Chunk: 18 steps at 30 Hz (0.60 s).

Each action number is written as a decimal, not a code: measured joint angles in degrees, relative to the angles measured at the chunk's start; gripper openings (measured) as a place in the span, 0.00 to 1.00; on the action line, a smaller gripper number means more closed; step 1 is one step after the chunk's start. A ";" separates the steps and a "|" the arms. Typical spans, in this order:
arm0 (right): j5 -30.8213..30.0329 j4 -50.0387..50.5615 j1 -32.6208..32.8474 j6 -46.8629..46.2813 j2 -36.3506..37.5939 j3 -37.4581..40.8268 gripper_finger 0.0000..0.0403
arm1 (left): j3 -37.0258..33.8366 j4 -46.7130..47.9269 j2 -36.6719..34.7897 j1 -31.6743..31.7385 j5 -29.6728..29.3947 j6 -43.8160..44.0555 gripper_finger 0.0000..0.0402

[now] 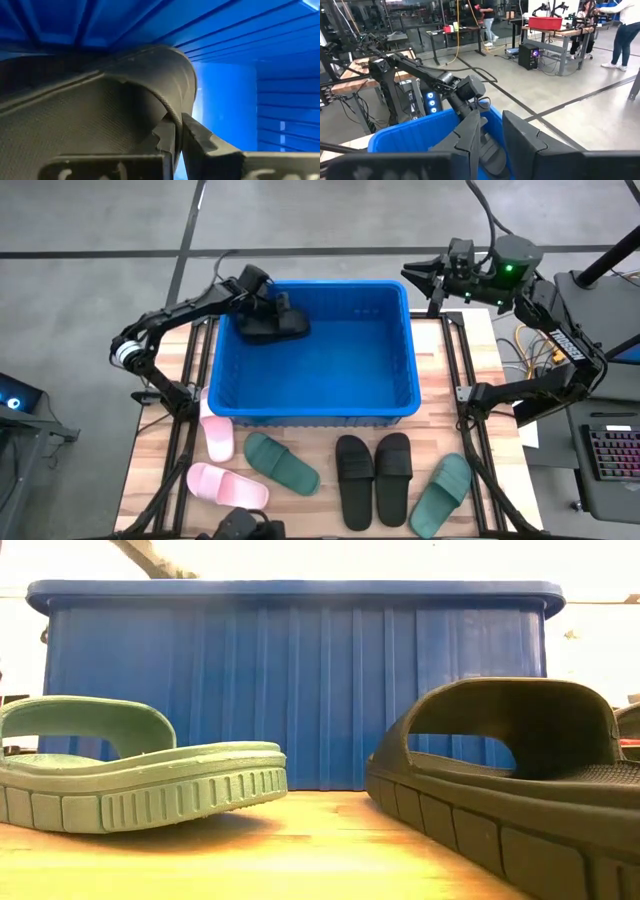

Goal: Pick and place slides into bin
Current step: Put the black slide into the blue container

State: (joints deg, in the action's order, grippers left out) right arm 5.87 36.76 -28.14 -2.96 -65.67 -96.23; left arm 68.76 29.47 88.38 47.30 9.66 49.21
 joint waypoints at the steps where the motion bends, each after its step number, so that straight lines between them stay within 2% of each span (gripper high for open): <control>1: 0.00 0.01 0.00 0.00 0.00 0.00 0.18 | -0.50 -1.03 -0.02 -0.01 -0.67 0.02 0.00; 11: 0.00 0.04 0.00 0.00 0.02 0.00 0.18 | -2.60 -3.52 -0.09 0.36 -2.67 1.22 0.01; 18: 0.02 0.04 0.00 0.00 0.02 0.00 0.19 | -2.39 -4.03 -0.09 0.91 -3.45 1.39 0.17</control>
State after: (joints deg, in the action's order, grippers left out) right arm 5.89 36.80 -28.14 -2.96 -65.65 -96.23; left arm 66.37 25.43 88.29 48.21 6.21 50.60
